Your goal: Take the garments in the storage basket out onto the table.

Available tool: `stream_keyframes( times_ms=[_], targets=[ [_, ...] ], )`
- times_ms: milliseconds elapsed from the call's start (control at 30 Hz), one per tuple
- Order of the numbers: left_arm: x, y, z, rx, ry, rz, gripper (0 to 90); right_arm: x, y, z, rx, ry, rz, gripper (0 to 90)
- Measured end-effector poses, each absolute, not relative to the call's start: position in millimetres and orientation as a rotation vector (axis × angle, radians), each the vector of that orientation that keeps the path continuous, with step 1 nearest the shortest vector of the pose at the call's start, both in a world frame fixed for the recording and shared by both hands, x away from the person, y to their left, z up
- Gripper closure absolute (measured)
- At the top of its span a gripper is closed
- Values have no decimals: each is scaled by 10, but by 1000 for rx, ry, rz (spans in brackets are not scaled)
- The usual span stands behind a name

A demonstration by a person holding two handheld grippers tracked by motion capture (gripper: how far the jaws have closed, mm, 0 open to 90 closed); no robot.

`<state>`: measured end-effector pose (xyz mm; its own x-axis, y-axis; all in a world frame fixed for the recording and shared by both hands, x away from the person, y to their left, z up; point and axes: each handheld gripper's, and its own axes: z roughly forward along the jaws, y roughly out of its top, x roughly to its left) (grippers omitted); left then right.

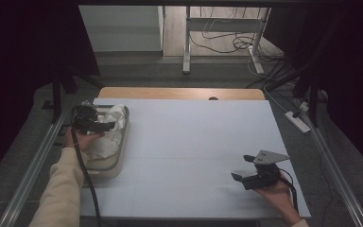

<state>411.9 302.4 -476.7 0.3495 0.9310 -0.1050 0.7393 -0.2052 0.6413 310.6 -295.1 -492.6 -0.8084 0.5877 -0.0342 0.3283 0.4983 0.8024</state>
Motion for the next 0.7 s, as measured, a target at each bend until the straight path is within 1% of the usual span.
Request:
stream_keyframes(
  times_ms=[233, 433, 633, 700],
  targets=[
    [4162, 3029, -4849, 2043, 1474, 346, 123, 3107, -2943, -4933, 767, 2447, 1208, 138],
    [4199, 2994, -4916, 2114, 1490, 294, 171, 3108, -2943, -4935, 766, 2448, 1209, 138],
    [4231, 2962, -4976, 2174, 1508, 256, 189, 3108, -2947, -4935, 768, 2446, 1208, 138],
    [4233, 2956, -4988, 2186, 1501, 239, 218, 3107, -2948, -4934, 767, 2446, 1208, 138]
  ],
)
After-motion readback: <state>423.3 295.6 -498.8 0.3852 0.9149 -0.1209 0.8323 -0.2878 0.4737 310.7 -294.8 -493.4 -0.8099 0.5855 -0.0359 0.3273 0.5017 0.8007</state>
